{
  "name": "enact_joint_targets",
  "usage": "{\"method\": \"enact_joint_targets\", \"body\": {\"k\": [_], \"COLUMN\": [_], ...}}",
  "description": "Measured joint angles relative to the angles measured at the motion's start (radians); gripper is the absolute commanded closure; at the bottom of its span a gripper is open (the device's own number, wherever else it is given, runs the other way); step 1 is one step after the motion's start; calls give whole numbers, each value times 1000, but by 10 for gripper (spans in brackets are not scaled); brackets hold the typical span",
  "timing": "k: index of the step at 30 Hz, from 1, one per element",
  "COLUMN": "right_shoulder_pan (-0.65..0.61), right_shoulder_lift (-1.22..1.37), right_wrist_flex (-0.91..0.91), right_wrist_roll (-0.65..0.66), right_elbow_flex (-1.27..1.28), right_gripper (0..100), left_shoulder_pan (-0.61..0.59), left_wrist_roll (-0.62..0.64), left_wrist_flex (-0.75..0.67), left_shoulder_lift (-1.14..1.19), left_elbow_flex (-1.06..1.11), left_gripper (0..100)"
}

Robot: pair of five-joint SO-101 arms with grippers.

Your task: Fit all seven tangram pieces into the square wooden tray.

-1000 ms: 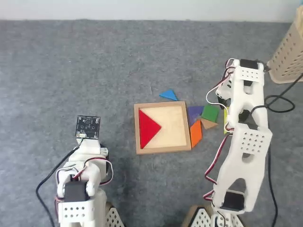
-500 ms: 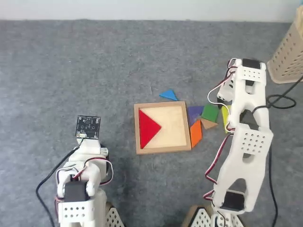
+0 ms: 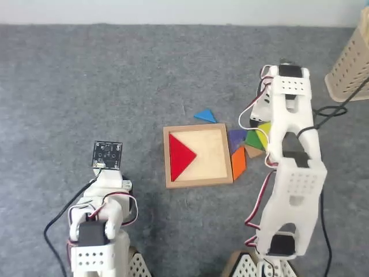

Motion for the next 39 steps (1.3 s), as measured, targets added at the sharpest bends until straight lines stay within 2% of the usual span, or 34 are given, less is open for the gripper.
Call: {"method": "enact_joint_targets", "body": {"k": [9, 13, 20, 26, 30, 33, 35, 37, 39], "right_shoulder_pan": [-186, -288, -417, -471, -526, -535, -535, -535, -535], "right_shoulder_lift": [-376, -529, -572, -574, -535, -477, -459, -459, -459], "right_wrist_flex": [-253, -305, -311, -328, -376, -402, -414, -414, -413], "right_wrist_roll": [84, 121, 170, 192, 301, 420, 456, 451, 364], "right_elbow_flex": [482, 634, 657, 657, 657, 657, 657, 657, 657], "right_gripper": [919, 919, 919, 919, 919, 919, 919, 919, 915], "left_shoulder_pan": [0, 2, 0, 2, 0, 0, 0, 0, 0], "left_wrist_roll": [0, 0, 0, 0, 0, 0, 0, 0, 0], "left_wrist_flex": [0, 0, 0, 0, 0, 0, 0, 0, 0], "left_shoulder_lift": [0, 0, 0, 0, 0, 0, 0, 0, 0], "left_elbow_flex": [0, 0, 0, 0, 0, 0, 0, 0, 0], "left_gripper": [983, 983, 983, 983, 983, 983, 983, 983, 983]}}
